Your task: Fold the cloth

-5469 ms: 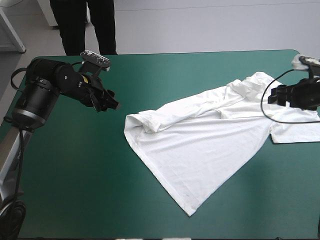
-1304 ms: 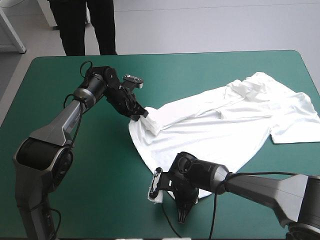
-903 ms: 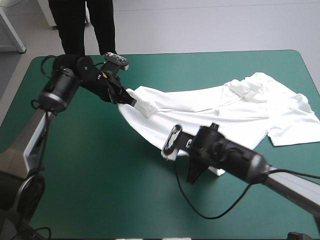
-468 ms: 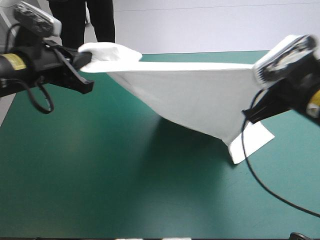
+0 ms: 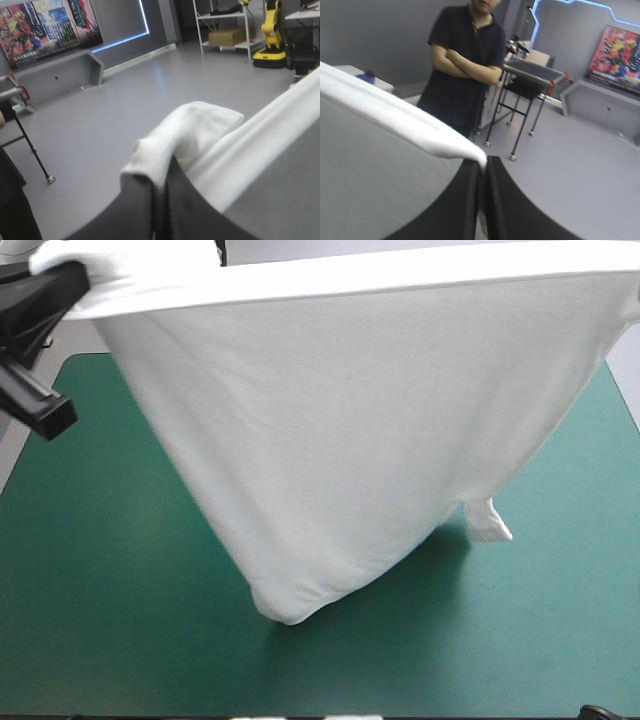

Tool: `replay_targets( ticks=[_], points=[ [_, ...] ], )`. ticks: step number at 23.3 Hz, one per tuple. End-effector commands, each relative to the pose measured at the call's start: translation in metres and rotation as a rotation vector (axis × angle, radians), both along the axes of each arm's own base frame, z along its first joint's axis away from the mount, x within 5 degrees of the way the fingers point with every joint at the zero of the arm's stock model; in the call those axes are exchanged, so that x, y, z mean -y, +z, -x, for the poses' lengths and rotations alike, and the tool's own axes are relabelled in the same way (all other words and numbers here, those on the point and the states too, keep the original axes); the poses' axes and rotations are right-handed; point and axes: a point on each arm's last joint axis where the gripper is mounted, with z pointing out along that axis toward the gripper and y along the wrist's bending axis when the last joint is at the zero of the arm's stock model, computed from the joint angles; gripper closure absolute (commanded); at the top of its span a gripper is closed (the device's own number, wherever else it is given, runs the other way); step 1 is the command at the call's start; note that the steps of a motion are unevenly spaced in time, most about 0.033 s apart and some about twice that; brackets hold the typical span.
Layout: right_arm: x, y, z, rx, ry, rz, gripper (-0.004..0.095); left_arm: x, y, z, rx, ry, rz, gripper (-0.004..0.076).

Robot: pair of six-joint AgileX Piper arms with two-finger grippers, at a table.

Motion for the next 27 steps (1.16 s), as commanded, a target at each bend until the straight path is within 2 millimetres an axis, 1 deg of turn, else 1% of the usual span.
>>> replay_targets(
  ticks=[1, 2, 3, 4, 6, 8, 13, 14, 16, 17, 18, 19, 20, 23, 24, 25, 26, 27],
  points=[
    [0.009, 0.02, 0.02, 0.199, 0.074, -0.075, 0.0918, -0.02, 0.019, 0.044, 0.189, 0.059, 0.064, 0.0746],
    [0.011, 0.023, 0.024, 0.232, 0.091, -0.081, 0.0918, -0.022, 0.021, 0.051, 0.219, 0.061, 0.073, 0.0746],
    [0.013, 0.026, 0.027, 0.267, 0.096, -0.094, 0.0916, -0.025, 0.025, 0.062, 0.277, 0.05, 0.087, 0.0746],
    [0.014, 0.029, 0.03, 0.302, 0.098, -0.097, 0.0916, -0.026, 0.027, 0.067, 0.304, 0.042, 0.096, 0.0746],
    [0.018, 0.035, 0.036, 0.383, 0.099, -0.121, 0.0916, -0.028, 0.033, 0.085, 0.389, 0.001, 0.145, 0.0746],
    [0.021, 0.04, 0.039, 0.432, 0.093, -0.14, 0.0915, -0.03, 0.036, 0.093, 0.429, -0.01, 0.17, 0.0746],
    [0.024, 0.044, 0.042, 0.492, 0.082, -0.157, 0.0915, -0.031, 0.04, 0.099, 0.483, -0.031, 0.197, 0.0746],
    [0.023, 0.042, 0.041, 0.472, 0.081, -0.144, 0.0915, -0.031, 0.041, 0.099, 0.489, -0.026, 0.197, 0.0746],
    [0.02, 0.036, 0.03, 0.382, 0.033, -0.097, 0.0915, -0.029, 0.037, 0.091, 0.439, -0.014, 0.165, 0.0746],
    [0.014, 0.029, 0.014, 0.295, -0.045, -0.052, 0.0915, -0.027, 0.031, 0.075, 0.352, 0.029, 0.13, 0.0746],
    [0.011, 0.026, 0.005, 0.261, -0.089, -0.031, 0.0914, -0.026, 0.027, 0.064, 0.293, 0.051, 0.124, 0.0746],
    [0.006, 0.023, -0.008, 0.221, -0.162, -0.013, 0.0918, -0.023, 0.021, 0.043, 0.19, 0.09, 0.12, 0.0746],
    [0.003, 0.021, -0.015, 0.21, -0.197, 0.007, 0.0925, -0.021, 0.018, 0.031, 0.15, 0.105, 0.103, 0.0746],
    [-0.021, 0.003, -0.06, 0.101, -0.421, 0.159, 0.0925, -0.003, -0.002, -0.041, -0.04, 0.17, 0.017, 0.0746],
    [-0.03, -0.004, -0.075, 0.075, -0.487, 0.224, 0.0925, 0.002, -0.011, -0.064, -0.094, 0.2, -0.02, 0.0746],
    [-0.037, -0.01, -0.086, 0.062, -0.538, 0.274, 0.0925, 0.008, -0.02, -0.089, -0.147, 0.226, -0.052, 0.0746],
    [-0.049, -0.018, -0.1, 0.041, -0.57, 0.335, 0.0925, 0.016, -0.032, -0.115, -0.205, 0.226, -0.077, 0.0746],
    [-0.054, -0.024, -0.108, 0.026, -0.585, 0.359, 0.0925, 0.02, -0.038, -0.128, -0.234, 0.227, -0.091, 0.0746]
  ],
)
